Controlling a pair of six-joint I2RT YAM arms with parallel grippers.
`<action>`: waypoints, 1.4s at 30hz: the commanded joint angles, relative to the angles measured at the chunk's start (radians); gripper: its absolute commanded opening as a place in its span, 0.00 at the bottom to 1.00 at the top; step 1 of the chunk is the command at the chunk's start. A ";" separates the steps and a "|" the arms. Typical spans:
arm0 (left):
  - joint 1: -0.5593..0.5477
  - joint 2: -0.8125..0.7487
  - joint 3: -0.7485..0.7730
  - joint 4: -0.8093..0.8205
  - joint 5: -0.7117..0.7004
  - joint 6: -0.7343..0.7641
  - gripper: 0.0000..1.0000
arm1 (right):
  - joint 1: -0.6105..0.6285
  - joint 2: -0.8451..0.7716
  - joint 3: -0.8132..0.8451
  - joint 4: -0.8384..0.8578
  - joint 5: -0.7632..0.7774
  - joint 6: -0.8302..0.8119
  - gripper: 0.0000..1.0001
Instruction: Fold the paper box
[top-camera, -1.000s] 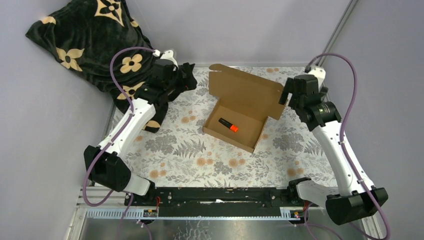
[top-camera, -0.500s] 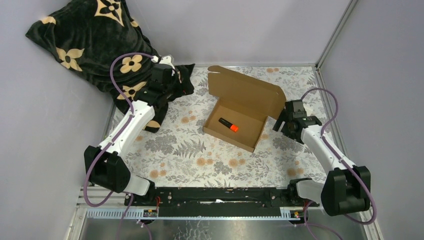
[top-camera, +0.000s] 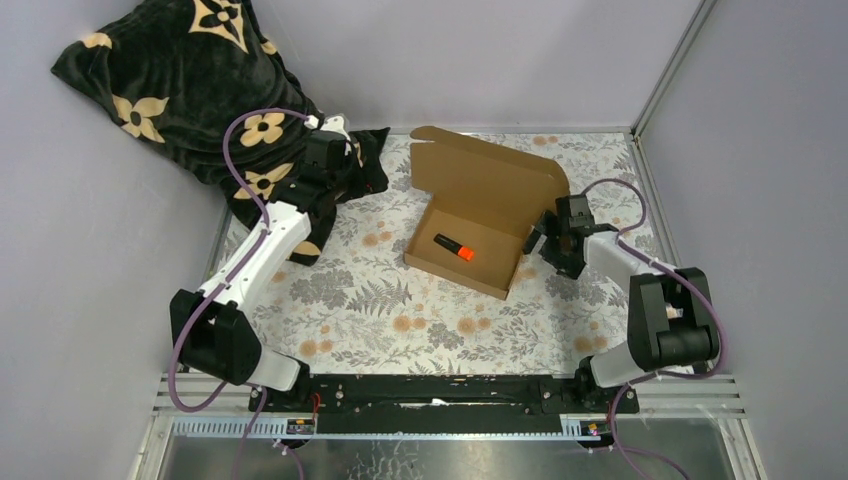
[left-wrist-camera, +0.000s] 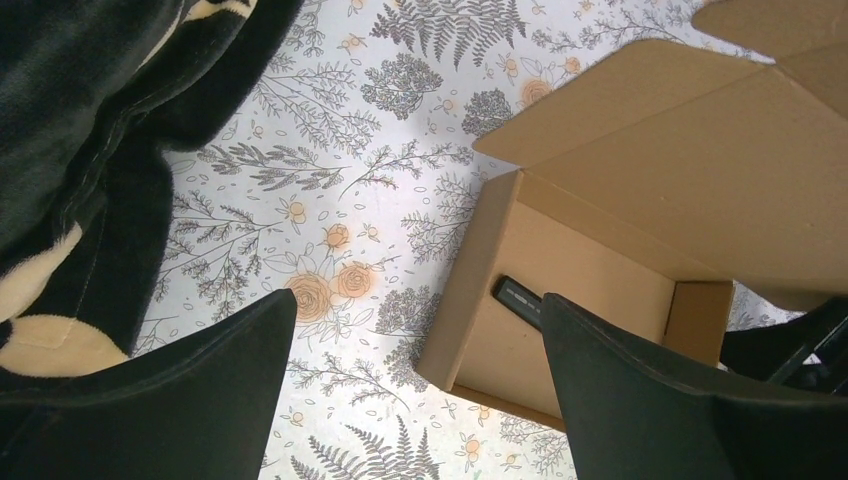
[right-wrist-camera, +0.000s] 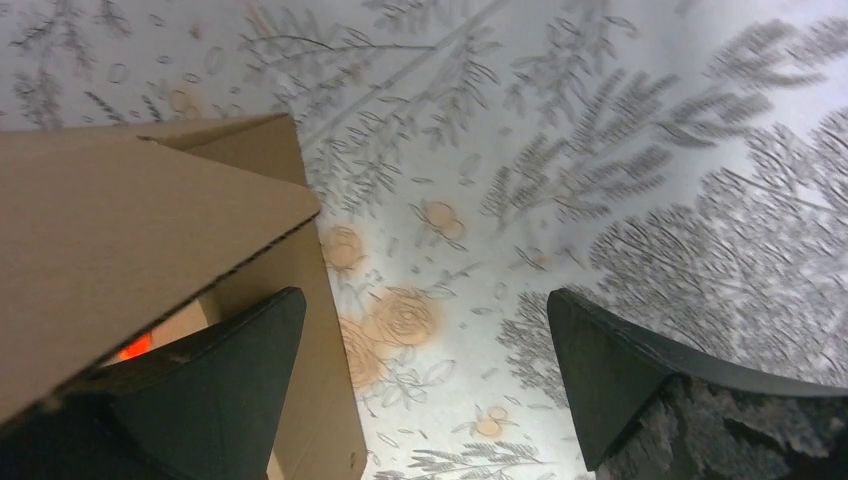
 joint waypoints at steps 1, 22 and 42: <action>0.009 0.010 -0.010 0.018 -0.003 -0.002 0.99 | -0.003 0.055 0.088 0.137 -0.106 -0.045 1.00; 0.009 0.129 0.164 0.172 0.196 0.296 0.99 | 0.023 -0.247 0.391 -0.041 -0.284 -0.488 0.97; 0.096 0.301 0.494 -0.004 0.425 0.647 0.96 | 0.023 0.059 0.818 -0.311 -0.227 -0.919 0.67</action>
